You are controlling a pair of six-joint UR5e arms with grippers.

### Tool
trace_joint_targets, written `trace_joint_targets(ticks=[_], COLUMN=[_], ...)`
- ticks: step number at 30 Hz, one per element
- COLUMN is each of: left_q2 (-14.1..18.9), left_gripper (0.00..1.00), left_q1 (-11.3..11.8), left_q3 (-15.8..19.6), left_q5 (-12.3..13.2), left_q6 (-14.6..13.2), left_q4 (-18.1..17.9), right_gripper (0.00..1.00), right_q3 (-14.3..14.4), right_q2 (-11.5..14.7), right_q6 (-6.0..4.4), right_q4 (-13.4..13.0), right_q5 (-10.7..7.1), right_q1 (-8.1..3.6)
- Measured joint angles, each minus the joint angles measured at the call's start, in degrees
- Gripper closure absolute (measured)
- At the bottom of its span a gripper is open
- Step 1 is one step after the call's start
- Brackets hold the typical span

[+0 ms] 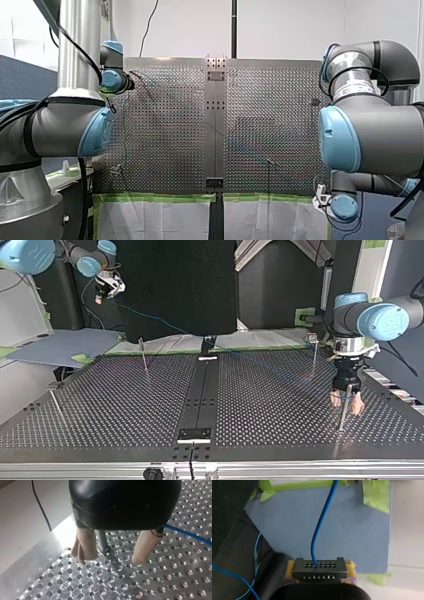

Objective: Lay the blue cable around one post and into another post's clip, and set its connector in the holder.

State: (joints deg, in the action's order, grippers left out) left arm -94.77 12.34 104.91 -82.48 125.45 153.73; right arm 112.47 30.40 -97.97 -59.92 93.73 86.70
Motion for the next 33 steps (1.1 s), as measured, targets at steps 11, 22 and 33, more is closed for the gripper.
trace_joint_targets(ticks=[11, 22, 33], left_q2=[0.0, 0.0, 0.0], left_gripper=[0.0, 0.0, 0.0], left_q1=[0.0, 0.0, -0.1], left_q3=[0.0, 0.0, 0.0], left_q5=[0.0, 0.0, -0.1], left_q6=[0.0, 0.0, 0.0], left_q4=[0.0, 0.1, 0.3], right_gripper=[1.0, 1.0, 1.0], right_q3=[-2.4, -5.4, -5.4], right_q2=[4.1, 9.8, 10.7], right_q6=[5.1, 6.54, 3.95], right_q4=[-4.8, -2.6, -1.6], right_q5=[-5.1, -10.86, -16.07], right_q1=[3.58, 9.32, 11.0])
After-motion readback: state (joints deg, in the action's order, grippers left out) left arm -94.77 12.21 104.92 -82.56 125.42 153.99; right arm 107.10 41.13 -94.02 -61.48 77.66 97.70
